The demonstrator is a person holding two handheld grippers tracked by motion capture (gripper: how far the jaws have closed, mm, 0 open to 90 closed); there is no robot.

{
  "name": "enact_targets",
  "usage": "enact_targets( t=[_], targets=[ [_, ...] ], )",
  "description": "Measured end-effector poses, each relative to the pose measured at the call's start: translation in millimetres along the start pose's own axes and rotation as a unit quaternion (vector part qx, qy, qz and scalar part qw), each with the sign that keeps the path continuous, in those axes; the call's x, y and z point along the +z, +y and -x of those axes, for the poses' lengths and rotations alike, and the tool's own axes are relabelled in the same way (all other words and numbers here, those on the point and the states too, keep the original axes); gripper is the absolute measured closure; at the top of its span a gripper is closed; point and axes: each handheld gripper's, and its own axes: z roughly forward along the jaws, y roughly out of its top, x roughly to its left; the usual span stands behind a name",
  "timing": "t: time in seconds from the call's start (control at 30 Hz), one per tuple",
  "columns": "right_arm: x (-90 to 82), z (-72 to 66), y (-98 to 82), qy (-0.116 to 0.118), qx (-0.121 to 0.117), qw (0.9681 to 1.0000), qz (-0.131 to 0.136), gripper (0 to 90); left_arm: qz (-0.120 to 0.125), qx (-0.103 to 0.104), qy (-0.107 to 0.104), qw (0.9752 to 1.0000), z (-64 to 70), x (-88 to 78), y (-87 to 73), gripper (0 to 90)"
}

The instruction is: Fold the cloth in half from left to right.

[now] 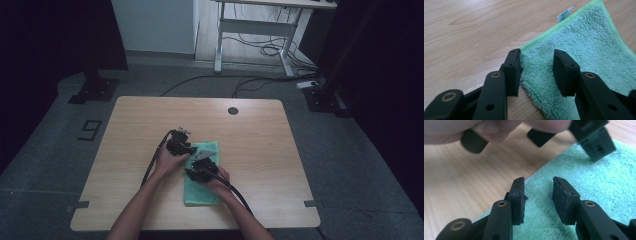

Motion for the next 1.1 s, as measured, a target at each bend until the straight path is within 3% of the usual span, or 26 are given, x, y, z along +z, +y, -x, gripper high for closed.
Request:
enact_targets(
  t=[0.17, 0.47, 1.1],
  targets=[
    [-8.1, -16.2, -9.4, 0.011, -0.031, 0.9995, 0.001, 60.7, 0.002, 0.004, 0.003, 1.0000, 0.7, 0.1, -0.8, 58.4],
    [-25.4, -40.0, -28.8, 0.016, -0.047, 0.9987, 0.013, 58.6, 0.003, 0.001, 0.004, 1.0000, 0.9, 0.1, -1.0, 58.6],
    [-44.1, -57.7, -44.9, 0.029, -0.080, 0.9964, 0.010, 50.3, 0.004, -0.005, 0.001, 1.0000, 0.2, 0.0, -1.2, 58.7]
  ],
)
